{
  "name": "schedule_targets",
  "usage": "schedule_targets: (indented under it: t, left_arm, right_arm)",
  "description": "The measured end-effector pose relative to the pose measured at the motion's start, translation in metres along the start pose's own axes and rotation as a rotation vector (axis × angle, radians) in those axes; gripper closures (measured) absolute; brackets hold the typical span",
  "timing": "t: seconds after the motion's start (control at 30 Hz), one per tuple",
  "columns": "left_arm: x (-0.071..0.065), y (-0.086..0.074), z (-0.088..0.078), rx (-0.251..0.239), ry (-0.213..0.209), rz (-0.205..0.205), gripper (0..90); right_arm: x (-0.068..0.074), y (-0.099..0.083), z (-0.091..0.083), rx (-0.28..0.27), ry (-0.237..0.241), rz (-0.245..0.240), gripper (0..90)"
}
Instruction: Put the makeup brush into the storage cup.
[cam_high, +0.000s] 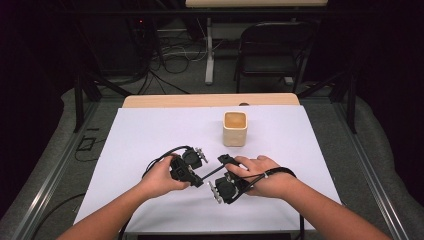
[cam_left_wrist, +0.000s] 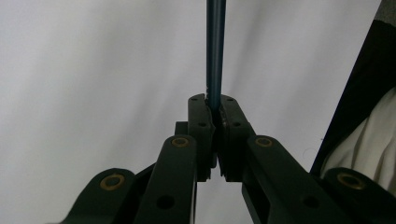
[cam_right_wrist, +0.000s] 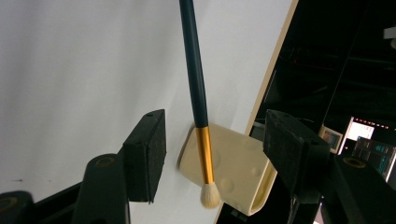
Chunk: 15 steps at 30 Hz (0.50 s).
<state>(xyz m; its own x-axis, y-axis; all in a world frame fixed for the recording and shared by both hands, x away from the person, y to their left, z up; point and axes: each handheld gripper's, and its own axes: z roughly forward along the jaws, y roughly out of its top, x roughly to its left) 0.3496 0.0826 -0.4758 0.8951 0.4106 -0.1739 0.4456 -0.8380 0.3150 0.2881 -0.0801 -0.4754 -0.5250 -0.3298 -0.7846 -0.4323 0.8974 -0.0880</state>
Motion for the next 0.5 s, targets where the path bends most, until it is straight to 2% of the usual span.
schedule_targets:
  t: [0.3,0.5]
  left_arm:
    - [0.0033,-0.0027,-0.0037,-0.016,0.011,-0.014,85.4]
    - [0.0062,-0.0055,-0.0081,-0.044,0.027,-0.032,85.4]
  right_arm:
    - [-0.0018,-0.0015,-0.0057,-0.015,-0.006,0.032,38.8]
    - [-0.0045,-0.0053,-0.0095,-0.019,0.009,0.084,40.2]
